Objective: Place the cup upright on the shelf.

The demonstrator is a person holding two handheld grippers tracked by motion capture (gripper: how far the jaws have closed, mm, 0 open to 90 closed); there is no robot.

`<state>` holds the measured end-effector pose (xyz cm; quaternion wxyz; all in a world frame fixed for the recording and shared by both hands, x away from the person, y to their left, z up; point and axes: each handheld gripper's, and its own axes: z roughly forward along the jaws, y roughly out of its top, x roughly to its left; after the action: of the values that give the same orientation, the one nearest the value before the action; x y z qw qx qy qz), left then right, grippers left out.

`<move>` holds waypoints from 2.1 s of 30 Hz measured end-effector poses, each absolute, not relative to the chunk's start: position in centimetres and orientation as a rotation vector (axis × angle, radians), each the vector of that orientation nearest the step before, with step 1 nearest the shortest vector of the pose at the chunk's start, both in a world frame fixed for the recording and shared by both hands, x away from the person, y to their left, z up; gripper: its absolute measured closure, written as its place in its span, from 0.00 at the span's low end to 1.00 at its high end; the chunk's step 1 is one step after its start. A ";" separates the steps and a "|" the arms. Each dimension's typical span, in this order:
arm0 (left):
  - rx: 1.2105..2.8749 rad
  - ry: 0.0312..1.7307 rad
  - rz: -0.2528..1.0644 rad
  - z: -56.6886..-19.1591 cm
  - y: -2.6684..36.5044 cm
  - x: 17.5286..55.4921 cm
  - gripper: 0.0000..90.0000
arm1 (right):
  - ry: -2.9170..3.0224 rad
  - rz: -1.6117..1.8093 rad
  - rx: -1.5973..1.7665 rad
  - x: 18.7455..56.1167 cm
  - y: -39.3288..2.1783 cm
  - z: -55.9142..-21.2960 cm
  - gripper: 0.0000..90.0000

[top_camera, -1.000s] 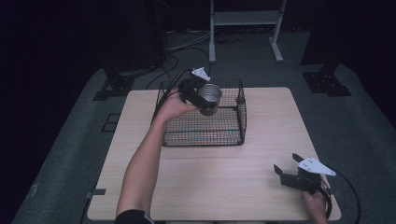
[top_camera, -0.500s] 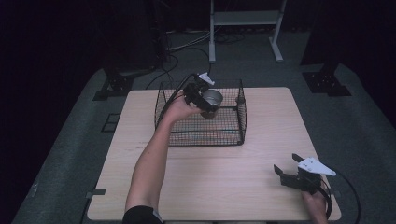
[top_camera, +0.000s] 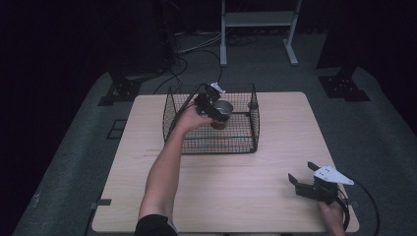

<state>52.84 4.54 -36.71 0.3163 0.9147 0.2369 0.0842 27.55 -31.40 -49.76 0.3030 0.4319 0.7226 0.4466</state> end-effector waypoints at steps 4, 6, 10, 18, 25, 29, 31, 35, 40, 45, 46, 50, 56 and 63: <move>2.423 0.635 0.215 -37.3 3.9 53.0 0.20 | 1.914 1.185 1.141 27.5 -31.4 -49.8 0.15; 2.423 0.637 0.203 -37.6 3.8 53.2 0.20 | 1.917 1.186 1.139 27.5 -31.4 -49.8 0.15; 2.459 0.639 0.208 -38.4 3.5 53.4 0.20 | 1.918 1.189 1.139 27.5 -31.4 -49.8 0.15; 2.493 0.670 0.171 -39.7 3.8 54.2 0.20 | 1.913 1.193 1.143 27.6 -31.5 -49.8 0.15; 2.513 0.693 0.155 -40.5 3.9 54.6 0.20 | 1.917 1.192 1.142 27.6 -31.5 -49.8 0.15; 2.532 0.704 0.145 -41.0 3.7 54.7 0.20 | 1.919 1.191 1.134 27.5 -31.4 -49.8 0.15; 2.539 0.708 0.136 -41.1 3.6 54.8 0.20 | 1.919 1.191 1.132 27.5 -31.4 -49.8 0.15; 2.543 0.718 0.144 -41.2 3.6 54.8 0.20 | 1.920 1.193 1.128 27.5 -31.4 -49.8 0.15; 2.541 0.721 0.144 -41.3 4.2 54.4 0.20 | 1.919 1.193 1.129 27.5 -31.4 -49.8 0.15; 2.541 0.734 0.134 -41.5 4.8 54.3 0.19 | 1.917 1.194 1.133 27.5 -31.4 -49.8 0.15; 2.544 0.736 0.131 -41.5 4.8 54.2 0.19 | 1.917 1.192 1.132 27.5 -31.4 -49.8 0.15; 2.572 0.725 0.137 -41.6 4.7 54.0 0.18 | 1.916 1.189 1.132 27.5 -31.4 -49.8 0.15; 2.582 0.727 0.141 -41.6 4.9 53.9 0.18 | 1.919 1.187 1.132 27.5 -31.4 -49.8 0.15; 2.525 0.736 0.136 -40.9 5.1 53.7 0.12 | 1.919 1.188 1.133 27.5 -31.4 -49.8 0.15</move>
<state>53.71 5.08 -40.95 0.2512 0.9281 0.2705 0.0498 27.48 -31.39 -49.78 0.3034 0.4274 0.7242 0.4482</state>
